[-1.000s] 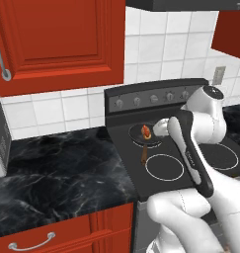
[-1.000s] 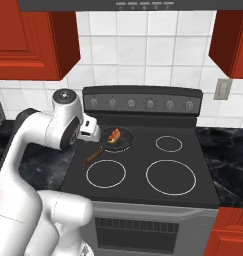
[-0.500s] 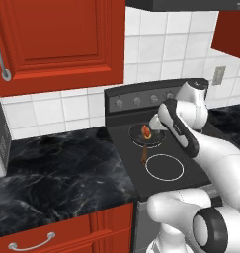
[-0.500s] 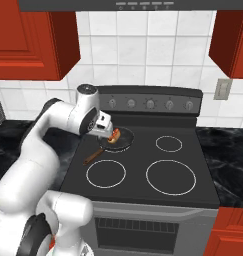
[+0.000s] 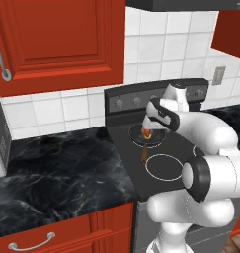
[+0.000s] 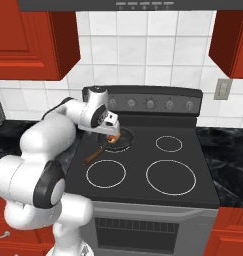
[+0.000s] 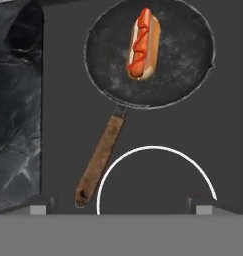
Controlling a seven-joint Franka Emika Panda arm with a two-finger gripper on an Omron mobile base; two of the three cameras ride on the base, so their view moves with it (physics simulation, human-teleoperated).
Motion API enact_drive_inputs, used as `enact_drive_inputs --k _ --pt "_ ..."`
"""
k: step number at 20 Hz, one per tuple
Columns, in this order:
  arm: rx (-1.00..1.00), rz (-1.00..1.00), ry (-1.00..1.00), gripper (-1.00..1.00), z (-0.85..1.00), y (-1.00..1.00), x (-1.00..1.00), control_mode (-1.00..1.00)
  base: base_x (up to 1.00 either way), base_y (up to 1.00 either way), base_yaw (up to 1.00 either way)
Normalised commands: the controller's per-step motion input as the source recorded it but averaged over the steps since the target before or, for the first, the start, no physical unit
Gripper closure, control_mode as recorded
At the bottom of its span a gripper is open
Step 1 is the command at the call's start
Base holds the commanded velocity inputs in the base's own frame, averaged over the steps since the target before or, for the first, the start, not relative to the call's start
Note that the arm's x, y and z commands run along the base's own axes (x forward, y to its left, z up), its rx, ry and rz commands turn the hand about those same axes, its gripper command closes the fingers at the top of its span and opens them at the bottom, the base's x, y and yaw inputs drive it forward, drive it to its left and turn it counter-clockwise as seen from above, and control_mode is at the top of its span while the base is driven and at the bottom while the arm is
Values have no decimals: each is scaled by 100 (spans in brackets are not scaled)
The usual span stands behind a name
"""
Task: Place the cold items (potato and mushroom) from the fridge in one tupperware on the dining counter. Place the warm items (hot dog and kebab skewer) in the stove area in another tupperware.
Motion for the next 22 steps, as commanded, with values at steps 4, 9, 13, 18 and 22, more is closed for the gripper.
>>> enact_drive_inputs --k 4,9,13,18,22 --pt "-2 0 1 -100 -39 -9 68 -100 0 0 0" --pt "0 0 0 -100 -28 -10 67 -100 0 0 0" --pt "0 0 0 -100 -28 -4 63 -100 0 0 0" --pt "0 0 0 -100 -37 0 58 -100 0 0 0" --pt "0 1 0 -100 -44 0 50 -100 0 0 0"
